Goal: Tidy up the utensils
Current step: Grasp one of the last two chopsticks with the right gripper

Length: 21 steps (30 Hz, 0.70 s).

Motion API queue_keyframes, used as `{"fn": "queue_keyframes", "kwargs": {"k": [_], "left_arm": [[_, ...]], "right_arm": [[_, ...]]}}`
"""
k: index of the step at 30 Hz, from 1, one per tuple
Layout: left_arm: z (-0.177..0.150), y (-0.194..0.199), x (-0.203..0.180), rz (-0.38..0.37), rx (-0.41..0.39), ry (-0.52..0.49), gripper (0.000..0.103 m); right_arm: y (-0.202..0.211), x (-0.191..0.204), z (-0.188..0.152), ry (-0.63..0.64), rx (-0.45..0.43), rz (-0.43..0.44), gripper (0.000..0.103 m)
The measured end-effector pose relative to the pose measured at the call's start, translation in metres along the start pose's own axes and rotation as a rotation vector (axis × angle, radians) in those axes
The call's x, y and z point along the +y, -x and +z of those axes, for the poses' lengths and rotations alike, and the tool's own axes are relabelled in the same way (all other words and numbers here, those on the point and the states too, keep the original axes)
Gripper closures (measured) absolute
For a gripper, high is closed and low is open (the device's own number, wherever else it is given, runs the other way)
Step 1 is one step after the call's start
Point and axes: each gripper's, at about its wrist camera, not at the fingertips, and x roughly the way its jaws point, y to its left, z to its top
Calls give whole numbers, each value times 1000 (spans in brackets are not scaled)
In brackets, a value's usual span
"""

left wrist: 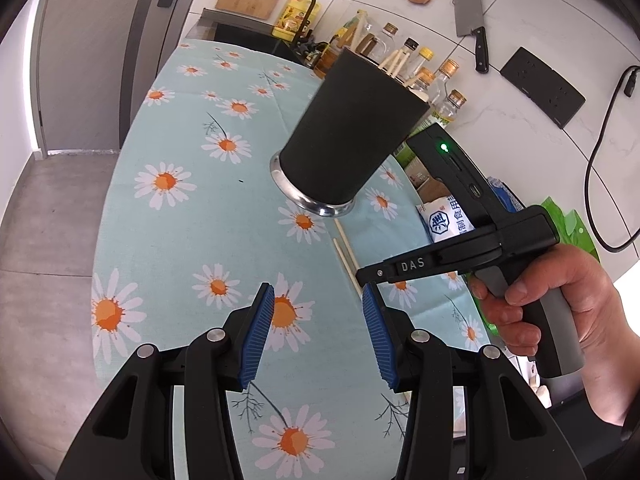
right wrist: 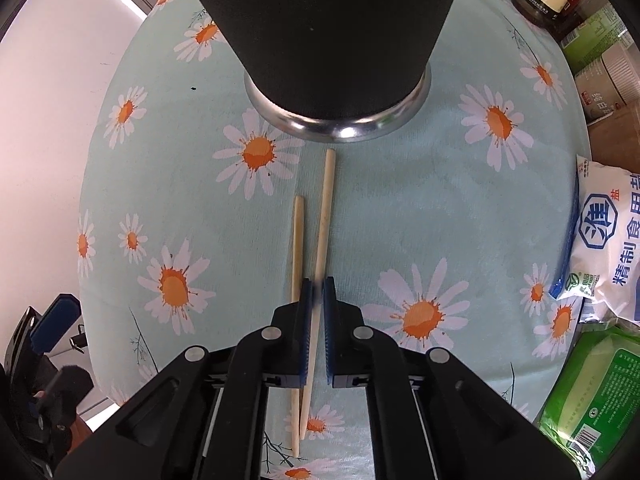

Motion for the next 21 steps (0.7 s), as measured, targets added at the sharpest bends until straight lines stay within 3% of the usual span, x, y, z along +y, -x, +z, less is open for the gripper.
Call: {"fn": "queue_keyframes", "kwargs": {"k": [10,21], "left_arm": [[2,-12,-15,27,46,-35,60],[6,-40,-46,88,115,-73,59]], "right_arm": [[-1,-23,-1,-27,-6,87,98],[26,-66,-16,-16,-83,183,98]]}}
